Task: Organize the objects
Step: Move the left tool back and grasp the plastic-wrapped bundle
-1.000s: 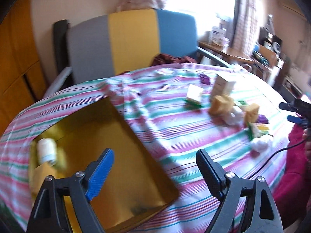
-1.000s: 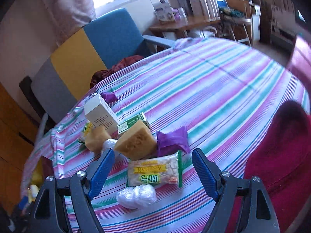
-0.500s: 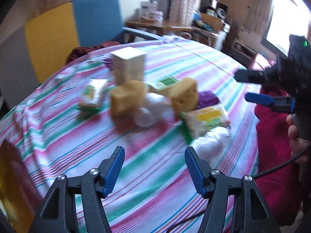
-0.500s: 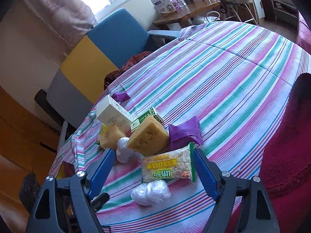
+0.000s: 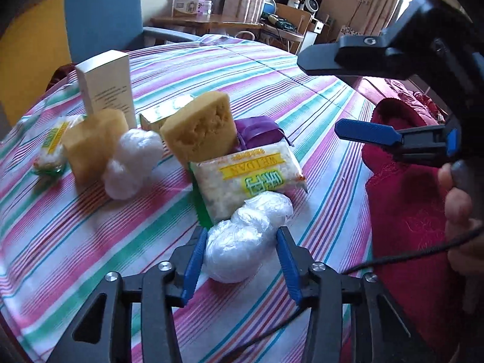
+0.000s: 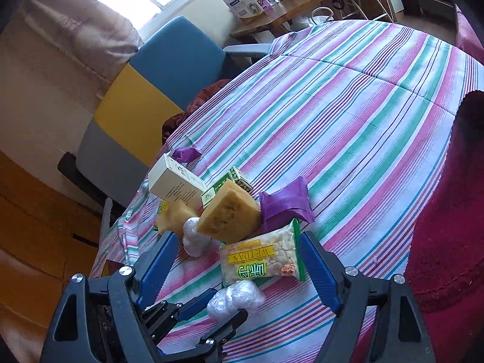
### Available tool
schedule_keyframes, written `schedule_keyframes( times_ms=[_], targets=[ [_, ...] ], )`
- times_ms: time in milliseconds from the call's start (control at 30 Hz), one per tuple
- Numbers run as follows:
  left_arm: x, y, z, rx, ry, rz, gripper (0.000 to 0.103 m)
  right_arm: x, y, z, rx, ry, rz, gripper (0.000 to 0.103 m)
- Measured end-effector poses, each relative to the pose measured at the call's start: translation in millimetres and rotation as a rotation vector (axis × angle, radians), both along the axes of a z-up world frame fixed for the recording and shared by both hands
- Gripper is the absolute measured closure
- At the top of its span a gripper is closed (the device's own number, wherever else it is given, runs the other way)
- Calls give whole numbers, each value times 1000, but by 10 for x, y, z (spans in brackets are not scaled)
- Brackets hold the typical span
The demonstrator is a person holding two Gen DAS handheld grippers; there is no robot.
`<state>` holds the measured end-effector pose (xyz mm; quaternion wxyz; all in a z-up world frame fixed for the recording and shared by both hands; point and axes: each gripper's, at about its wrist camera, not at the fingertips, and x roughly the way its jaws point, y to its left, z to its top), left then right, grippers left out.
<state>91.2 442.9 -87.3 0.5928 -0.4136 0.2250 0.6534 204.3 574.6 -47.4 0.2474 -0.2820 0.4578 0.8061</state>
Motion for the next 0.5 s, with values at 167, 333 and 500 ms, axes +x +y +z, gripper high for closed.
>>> schedule_keyframes(
  times_ms=[167,333,500],
  targets=[
    [-169,-395,21,0,-23,74,57,-181,0,-89,-33,-120,46,20],
    [-329,-892,57,-2,-7,143,57,-471,49,-243,-56,-248,73,20],
    [-499,-1228,114,22,-6,207,57,-673,72,-484,-114,-337,94,20]
  ],
)
